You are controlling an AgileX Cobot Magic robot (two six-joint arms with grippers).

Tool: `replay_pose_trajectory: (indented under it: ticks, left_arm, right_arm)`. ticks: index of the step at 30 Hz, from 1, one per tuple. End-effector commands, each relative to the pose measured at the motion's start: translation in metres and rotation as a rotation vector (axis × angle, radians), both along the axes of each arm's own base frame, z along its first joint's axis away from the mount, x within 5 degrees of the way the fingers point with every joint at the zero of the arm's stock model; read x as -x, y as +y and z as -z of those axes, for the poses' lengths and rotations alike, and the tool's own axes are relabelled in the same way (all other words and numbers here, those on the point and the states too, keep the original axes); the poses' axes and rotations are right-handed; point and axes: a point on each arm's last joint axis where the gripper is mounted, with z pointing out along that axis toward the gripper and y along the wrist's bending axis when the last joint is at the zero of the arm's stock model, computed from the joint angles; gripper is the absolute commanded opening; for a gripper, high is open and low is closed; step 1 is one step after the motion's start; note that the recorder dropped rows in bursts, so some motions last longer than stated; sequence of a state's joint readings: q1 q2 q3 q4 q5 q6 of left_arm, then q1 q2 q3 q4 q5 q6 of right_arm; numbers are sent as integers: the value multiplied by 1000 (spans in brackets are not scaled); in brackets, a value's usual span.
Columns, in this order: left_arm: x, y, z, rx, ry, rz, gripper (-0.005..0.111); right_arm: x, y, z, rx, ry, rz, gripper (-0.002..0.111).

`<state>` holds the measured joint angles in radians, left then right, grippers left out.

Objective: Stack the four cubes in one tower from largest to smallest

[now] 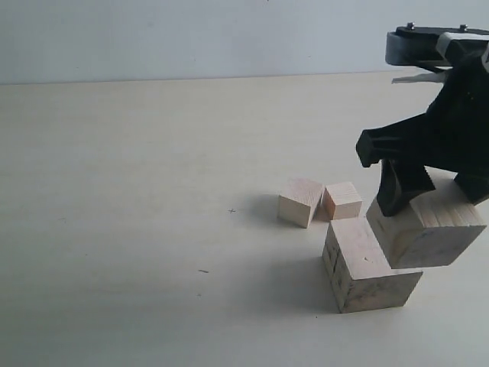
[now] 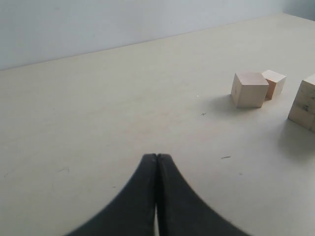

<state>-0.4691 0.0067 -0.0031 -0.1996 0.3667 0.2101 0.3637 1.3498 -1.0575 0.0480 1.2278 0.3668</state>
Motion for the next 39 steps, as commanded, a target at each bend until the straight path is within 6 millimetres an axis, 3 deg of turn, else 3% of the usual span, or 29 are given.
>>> replay_pose_trajectory:
  ticks: [1, 20, 39]
  left_arm:
    - [0, 0, 0, 2, -10, -7, 0]
    - [0, 0, 0, 2, -10, -7, 0]
    - [0, 0, 0, 2, -10, -7, 0]
  right_arm:
    - [-8, 2, 12, 32, 33, -4, 0]
    - [-27, 9, 32, 33, 19, -7, 0]
    - [-30, 8, 32, 45, -16, -16, 0]
